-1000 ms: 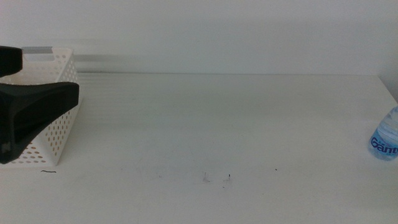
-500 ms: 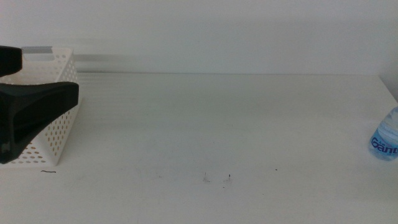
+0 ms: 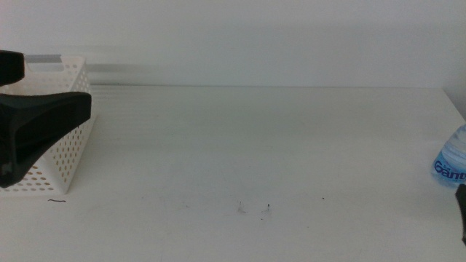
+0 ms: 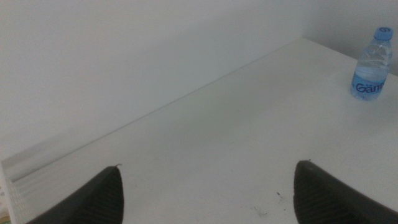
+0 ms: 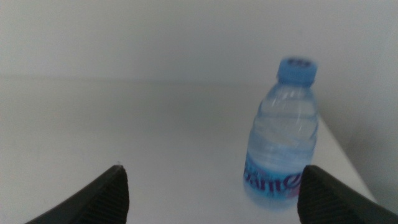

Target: Use arms to grab the bottles and put them into the dustbin to the left of the table.

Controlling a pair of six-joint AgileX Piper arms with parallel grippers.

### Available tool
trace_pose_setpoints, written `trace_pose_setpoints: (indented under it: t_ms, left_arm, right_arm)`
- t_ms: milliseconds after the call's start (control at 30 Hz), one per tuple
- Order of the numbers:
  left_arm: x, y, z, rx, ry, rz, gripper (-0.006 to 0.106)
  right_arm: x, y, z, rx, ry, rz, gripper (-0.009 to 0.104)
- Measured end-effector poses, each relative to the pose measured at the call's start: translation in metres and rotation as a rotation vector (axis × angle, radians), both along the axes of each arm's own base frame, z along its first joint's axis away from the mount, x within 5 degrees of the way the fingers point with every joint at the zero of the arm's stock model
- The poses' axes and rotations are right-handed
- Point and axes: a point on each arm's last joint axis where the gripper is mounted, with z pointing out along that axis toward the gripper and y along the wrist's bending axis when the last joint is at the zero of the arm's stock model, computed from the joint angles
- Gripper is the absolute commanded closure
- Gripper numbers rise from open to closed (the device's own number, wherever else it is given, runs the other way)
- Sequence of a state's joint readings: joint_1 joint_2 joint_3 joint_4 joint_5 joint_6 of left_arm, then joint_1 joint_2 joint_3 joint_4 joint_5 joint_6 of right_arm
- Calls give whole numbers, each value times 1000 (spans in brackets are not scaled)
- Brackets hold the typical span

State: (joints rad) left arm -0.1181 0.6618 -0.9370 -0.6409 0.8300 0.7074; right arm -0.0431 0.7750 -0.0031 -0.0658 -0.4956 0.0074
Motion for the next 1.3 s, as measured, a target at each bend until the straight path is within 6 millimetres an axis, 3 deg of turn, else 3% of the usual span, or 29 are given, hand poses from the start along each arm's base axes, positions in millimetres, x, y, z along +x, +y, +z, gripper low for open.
trace_pose_setpoints:
  t_ms: [300, 567, 733, 1100, 1300]
  left_arm:
    - [0, 0, 0, 0, 0, 0, 7]
    - [0, 0, 0, 0, 0, 0, 7]
    - [0, 0, 0, 0, 0, 0, 7]
    - [1, 1, 2, -9, -23, 17, 7]
    - [1, 1, 2, -9, -23, 17, 7]
  right_arm:
    - [15, 0, -15, 12, 73, 6, 2]
    - [15, -12, -16, 15, 70, -78, 2]
    - [14, -26, -14, 105, 41, -197, 2]
    - [15, -30, -4, 91, -65, -230, 2]
    - [19, -31, -9, 92, -60, -232, 2]
